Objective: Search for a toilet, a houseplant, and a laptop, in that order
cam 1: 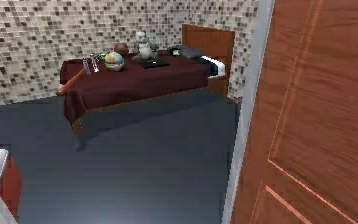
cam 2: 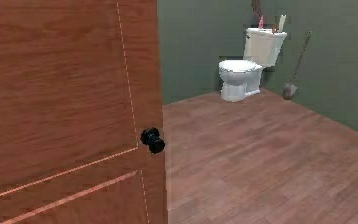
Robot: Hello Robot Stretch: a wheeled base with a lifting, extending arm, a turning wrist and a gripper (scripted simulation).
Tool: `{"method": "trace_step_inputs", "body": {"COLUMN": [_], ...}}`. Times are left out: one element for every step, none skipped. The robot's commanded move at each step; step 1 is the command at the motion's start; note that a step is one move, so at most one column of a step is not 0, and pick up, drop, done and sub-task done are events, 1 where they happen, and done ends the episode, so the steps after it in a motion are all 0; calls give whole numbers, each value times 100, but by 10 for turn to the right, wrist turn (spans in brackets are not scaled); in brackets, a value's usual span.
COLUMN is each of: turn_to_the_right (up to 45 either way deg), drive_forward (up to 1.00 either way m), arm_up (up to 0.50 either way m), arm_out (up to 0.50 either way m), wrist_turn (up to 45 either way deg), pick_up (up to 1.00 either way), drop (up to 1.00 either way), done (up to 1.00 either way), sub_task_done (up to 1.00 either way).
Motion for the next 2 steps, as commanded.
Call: {"method": "trace_step_inputs", "body": {"turn_to_the_right": [0,-450], "drive_forward": [40,0], "arm_up": [0,0], "arm_out": [0,0], "wrist_turn": [0,0], "pick_up": [0,0], "drop": [0,0], "done": [0,0], "sub_task_done": [0,0]}}
